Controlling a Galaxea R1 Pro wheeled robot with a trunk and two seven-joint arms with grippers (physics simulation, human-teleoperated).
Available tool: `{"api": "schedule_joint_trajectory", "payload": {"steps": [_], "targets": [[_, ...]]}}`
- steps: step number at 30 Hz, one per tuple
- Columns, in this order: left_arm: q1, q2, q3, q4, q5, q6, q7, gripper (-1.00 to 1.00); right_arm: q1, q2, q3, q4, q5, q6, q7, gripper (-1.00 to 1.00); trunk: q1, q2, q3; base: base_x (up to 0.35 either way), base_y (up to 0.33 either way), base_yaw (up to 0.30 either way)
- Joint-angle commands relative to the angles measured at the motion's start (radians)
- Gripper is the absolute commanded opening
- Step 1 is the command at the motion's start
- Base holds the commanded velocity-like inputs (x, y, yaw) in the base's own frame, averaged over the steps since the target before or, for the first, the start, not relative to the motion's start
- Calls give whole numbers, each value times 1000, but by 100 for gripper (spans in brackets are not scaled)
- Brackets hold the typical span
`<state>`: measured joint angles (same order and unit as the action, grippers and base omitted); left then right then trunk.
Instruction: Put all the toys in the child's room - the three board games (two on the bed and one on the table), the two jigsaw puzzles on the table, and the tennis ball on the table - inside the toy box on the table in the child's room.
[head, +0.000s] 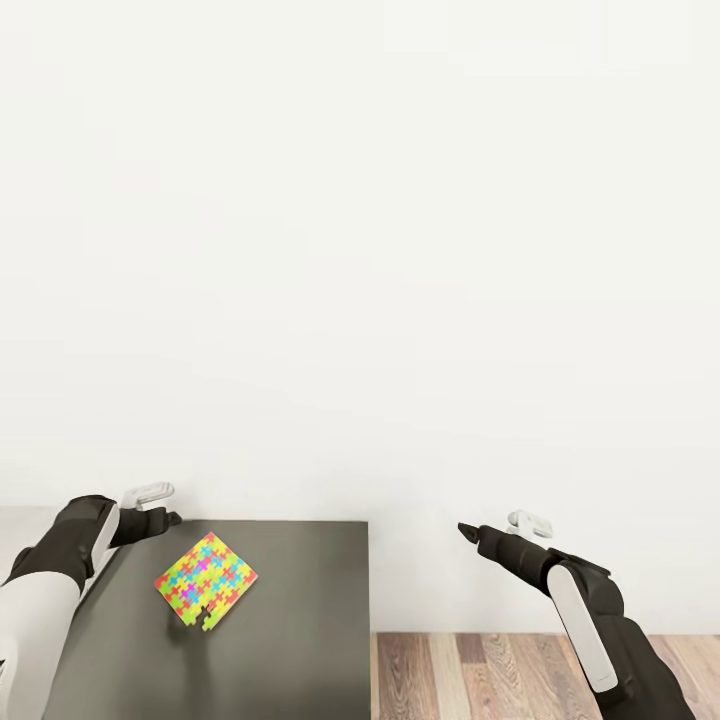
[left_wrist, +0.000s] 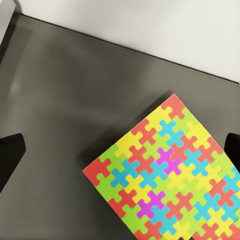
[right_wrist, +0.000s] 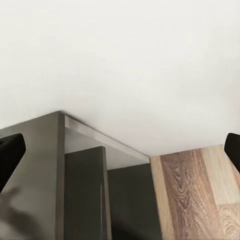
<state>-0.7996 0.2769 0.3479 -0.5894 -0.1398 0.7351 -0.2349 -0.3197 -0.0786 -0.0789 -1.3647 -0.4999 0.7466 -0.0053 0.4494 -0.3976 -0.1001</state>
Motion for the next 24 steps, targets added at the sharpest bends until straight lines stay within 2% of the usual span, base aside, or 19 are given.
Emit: {"api": "schedule_joint_trajectory", "payload": {"steps": [1, 10, 24], "targets": [[-1, -1, 5, -1, -11, 4, -9, 100, -1, 0, -1, -1, -3, 5, 0, 100, 1, -2, -4, 0, 0, 0], [-1, -13, 5, -1, -10, -11, -9, 100, -1, 0, 0, -1, -5, 5, 0, 100, 1, -2, -19, 0, 0, 0], [-1, -15, 6, -1, -10, -37, -9, 100, -1, 0, 2, 0, -5, 5, 0, 100, 1, -2, -41, 0, 0, 0]]}}
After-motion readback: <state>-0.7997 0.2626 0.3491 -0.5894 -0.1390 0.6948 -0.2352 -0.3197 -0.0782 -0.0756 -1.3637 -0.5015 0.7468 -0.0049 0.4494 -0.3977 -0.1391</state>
